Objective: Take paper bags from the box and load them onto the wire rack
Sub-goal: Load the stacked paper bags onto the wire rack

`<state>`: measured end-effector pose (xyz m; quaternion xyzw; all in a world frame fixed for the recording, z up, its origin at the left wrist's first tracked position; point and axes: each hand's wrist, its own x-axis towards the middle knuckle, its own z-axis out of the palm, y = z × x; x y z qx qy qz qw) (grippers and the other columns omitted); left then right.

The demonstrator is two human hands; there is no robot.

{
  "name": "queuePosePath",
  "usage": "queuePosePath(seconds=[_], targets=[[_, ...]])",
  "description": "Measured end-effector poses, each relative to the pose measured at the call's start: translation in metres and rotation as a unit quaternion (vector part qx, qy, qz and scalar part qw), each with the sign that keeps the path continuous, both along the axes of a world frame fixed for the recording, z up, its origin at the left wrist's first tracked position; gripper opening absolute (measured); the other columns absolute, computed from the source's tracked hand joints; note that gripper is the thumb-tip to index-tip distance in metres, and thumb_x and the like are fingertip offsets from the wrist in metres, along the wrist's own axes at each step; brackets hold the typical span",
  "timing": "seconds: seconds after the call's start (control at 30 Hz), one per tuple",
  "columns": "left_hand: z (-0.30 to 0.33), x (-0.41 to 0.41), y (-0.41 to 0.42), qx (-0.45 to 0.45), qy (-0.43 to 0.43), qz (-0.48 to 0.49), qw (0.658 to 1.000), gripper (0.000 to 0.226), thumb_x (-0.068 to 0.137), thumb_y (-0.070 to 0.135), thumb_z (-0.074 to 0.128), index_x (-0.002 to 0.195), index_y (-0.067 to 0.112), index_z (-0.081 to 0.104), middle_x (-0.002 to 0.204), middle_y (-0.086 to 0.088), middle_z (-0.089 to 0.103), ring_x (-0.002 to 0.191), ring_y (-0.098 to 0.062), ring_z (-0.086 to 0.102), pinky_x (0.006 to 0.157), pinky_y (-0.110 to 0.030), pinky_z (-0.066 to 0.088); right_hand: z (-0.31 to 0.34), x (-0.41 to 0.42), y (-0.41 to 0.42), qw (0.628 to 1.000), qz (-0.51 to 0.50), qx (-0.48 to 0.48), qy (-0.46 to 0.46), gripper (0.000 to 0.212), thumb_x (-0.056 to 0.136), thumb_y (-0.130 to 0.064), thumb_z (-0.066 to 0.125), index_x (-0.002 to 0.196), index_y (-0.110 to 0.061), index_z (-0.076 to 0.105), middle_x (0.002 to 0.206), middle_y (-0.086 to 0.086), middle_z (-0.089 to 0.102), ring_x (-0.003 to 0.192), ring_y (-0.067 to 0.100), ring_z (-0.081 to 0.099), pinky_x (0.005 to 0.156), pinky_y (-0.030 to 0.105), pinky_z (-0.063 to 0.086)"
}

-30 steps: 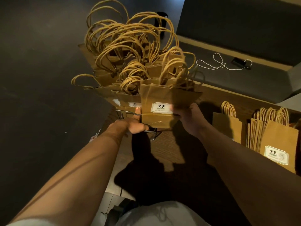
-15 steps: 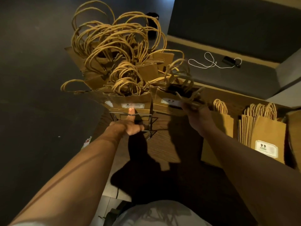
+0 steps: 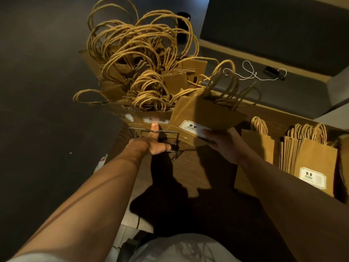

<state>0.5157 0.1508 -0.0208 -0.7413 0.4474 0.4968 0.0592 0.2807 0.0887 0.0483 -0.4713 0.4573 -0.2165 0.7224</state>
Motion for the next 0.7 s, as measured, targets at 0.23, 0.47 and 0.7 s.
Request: queuePosePath(seconds=[0.23,0.47,0.7], targets=[[0.008,-0.004,0.004,-0.027,-0.051,-0.035,0.998,0.09,0.085,0.069,0.044,0.157,0.032,0.007,0.163,-0.004,0.022,0.146,-0.033,0.027,0.117,-0.051,0.025,-0.024,0.032,0.004,0.999,-0.014,-0.037,0.018,0.042,0.082,-0.014,0.065,0.123,-0.009,0.058,0.133,0.026,0.051,0.128,0.05,0.04,0.109,0.065,0.028],[0.011,0.009,0.012,-0.082,-0.014,-0.052,0.995,0.064,0.09,0.065,0.048,0.145,0.03,0.045,0.145,-0.005,0.05,0.132,-0.026,0.045,0.111,-0.046,0.037,-0.016,0.035,0.001,0.986,0.006,-0.145,0.086,0.025,0.084,-0.015,0.066,0.109,-0.013,0.063,0.117,0.013,0.063,0.115,0.032,0.057,0.101,0.059,0.044],[0.016,0.018,0.019,-0.068,-0.088,-0.131,0.985,0.079,0.095,0.071,0.023,0.158,0.028,0.002,0.166,0.002,-0.001,0.152,-0.024,-0.004,0.12,-0.058,0.01,-0.014,0.049,-0.008,0.957,0.069,-0.23,0.163,0.02,0.089,-0.011,0.067,0.099,-0.029,0.067,0.109,0.0,0.069,0.108,0.016,0.061,0.099,0.042,0.049]])
